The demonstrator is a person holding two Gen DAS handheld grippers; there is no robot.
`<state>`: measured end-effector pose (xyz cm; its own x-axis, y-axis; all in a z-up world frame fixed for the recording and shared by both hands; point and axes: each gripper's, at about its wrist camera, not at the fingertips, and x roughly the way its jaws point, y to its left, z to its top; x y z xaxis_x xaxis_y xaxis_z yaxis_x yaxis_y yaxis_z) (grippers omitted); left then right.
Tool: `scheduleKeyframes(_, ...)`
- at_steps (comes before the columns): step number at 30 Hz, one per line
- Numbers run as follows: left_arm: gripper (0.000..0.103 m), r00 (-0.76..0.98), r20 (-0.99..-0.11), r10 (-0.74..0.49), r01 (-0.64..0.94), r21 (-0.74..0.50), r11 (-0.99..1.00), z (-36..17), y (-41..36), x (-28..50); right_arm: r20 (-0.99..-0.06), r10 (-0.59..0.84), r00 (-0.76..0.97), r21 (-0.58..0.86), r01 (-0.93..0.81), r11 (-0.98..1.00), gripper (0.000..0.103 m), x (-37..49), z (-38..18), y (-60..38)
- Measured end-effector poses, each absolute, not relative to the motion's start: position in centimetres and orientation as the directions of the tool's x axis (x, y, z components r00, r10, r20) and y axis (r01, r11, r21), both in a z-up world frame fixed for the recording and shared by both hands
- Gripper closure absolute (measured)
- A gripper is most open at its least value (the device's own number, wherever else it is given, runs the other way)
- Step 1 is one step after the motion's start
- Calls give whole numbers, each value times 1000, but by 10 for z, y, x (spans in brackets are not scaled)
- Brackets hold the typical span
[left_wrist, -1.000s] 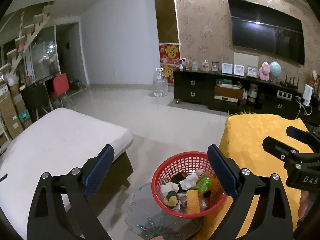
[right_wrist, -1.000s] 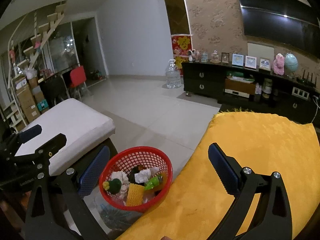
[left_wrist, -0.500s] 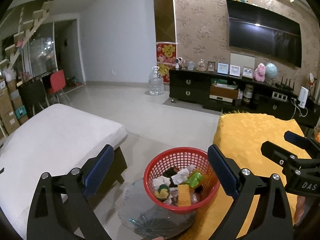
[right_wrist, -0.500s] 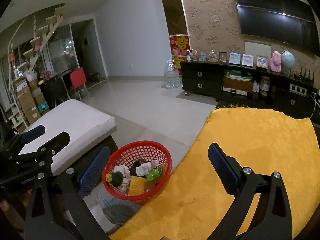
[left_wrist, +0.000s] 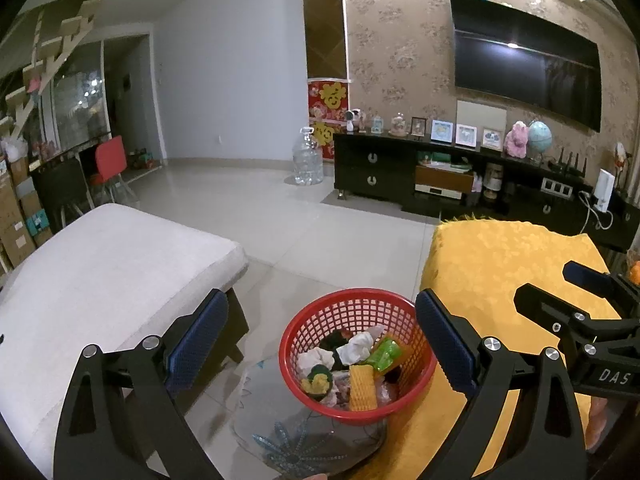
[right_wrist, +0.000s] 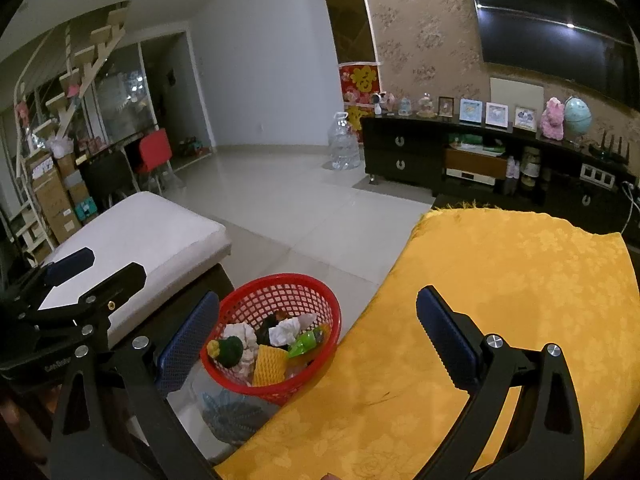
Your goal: Collect trash
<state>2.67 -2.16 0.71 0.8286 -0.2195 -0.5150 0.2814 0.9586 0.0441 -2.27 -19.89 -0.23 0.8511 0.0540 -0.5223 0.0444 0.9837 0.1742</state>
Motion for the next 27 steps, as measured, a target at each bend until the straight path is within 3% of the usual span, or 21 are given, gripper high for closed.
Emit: scheduleKeyframes(27, 12, 825, -518, -224, 280, 31, 959, 3, -20, 29, -537, 59, 842, 169, 39, 985, 7, -18, -5, -196)
